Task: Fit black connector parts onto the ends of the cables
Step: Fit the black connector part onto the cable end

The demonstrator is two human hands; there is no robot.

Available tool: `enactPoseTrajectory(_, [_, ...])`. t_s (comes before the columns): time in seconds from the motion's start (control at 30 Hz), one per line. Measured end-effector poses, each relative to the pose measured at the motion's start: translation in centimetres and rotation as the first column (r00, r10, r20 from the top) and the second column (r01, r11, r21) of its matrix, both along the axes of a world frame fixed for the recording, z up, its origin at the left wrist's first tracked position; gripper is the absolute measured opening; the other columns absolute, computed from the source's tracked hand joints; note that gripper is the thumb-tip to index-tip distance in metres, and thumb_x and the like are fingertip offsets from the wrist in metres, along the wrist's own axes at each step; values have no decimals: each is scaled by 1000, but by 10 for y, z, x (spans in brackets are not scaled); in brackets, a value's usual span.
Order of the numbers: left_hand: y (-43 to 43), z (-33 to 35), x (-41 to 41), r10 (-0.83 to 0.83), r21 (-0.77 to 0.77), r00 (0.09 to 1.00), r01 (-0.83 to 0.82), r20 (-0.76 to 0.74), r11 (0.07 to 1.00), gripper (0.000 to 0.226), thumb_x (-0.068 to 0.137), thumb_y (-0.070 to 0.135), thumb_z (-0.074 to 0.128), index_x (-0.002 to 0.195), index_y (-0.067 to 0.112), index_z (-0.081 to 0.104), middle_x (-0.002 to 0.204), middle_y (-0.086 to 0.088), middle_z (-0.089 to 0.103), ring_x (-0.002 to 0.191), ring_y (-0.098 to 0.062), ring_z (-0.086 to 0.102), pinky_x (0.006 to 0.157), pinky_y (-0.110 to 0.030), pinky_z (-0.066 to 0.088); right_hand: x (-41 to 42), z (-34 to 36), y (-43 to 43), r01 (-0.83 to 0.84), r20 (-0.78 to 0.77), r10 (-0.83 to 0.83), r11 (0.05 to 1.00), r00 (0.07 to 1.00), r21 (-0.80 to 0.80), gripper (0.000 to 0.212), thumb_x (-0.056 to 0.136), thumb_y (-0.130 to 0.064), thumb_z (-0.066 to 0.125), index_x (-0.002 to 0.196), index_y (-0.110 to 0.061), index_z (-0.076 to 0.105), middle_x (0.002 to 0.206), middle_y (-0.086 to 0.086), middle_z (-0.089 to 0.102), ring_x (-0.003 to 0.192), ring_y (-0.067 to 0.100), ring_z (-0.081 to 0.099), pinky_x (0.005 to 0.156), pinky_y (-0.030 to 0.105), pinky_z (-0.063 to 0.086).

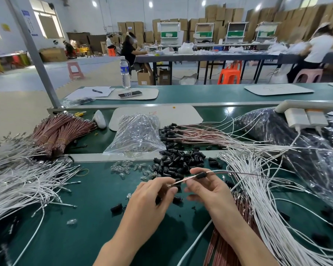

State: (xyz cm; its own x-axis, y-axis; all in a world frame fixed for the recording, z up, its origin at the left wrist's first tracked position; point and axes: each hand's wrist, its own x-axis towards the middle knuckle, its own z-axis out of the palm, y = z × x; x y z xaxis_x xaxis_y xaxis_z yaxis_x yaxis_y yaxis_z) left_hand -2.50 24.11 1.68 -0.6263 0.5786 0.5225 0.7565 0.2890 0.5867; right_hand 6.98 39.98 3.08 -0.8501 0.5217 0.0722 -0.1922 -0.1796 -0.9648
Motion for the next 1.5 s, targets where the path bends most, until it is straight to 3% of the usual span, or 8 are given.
enactPoseTrajectory(0.17, [-3,2,-4,9,41,1000,-10,25,999,19,96,56,47,107,46,59,103,30,63,93,-3,60,79,-20,48,2,0,2,7,-8,-7,1000,1000,9,25,76,-29,79,101,-33,75,94,9,76,83,21,74,69,26,58])
enactPoseTrajectory(0.43, [0,-1,-1,-40,41,995,36,95,999,20,101,59,41,103,45,56,88,21,63,81,-10,59,69,-29,49,1,1,-2,-19,20,17,996,1000,83,23,78,-28,78,99,-36,74,91,5,76,79,18,72,69,27,58])
enactPoseTrajectory(0.6, [1,-2,2,-44,-8,995,45,89,999,24,99,60,37,105,45,55,89,23,62,82,-7,58,69,-18,41,0,-2,-4,-53,36,49,993,998,107,25,77,-29,79,100,-38,74,90,3,76,77,17,72,68,26,57])
enactPoseTrajectory(0.83, [1,-2,4,-83,12,989,82,121,997,23,101,59,38,100,44,54,79,13,62,74,-12,58,64,-31,47,0,-3,-3,-65,40,60,991,997,121,26,78,-29,79,103,-38,74,90,3,76,78,17,72,70,27,58])
enactPoseTrajectory(1.13, [1,1,5,-74,0,989,75,130,997,29,103,59,35,105,42,58,85,17,64,83,-9,61,72,-31,50,2,-3,-2,-78,46,74,992,996,94,25,78,-29,79,101,-36,73,84,0,73,71,15,67,71,28,59])
enactPoseTrajectory(1.37, [2,2,4,-57,13,993,55,107,998,24,102,53,44,106,40,63,87,22,64,80,-8,61,68,-21,45,1,-2,-3,-71,48,66,991,997,111,26,79,-29,78,103,-37,73,86,0,74,72,16,67,73,30,60])
enactPoseTrajectory(1.5, [4,3,4,-54,62,989,45,140,997,22,102,56,44,103,42,62,86,19,66,77,-12,64,65,-23,49,1,-1,-3,-76,51,70,990,996,117,27,77,-31,78,103,-37,73,88,1,75,73,16,68,72,29,59])
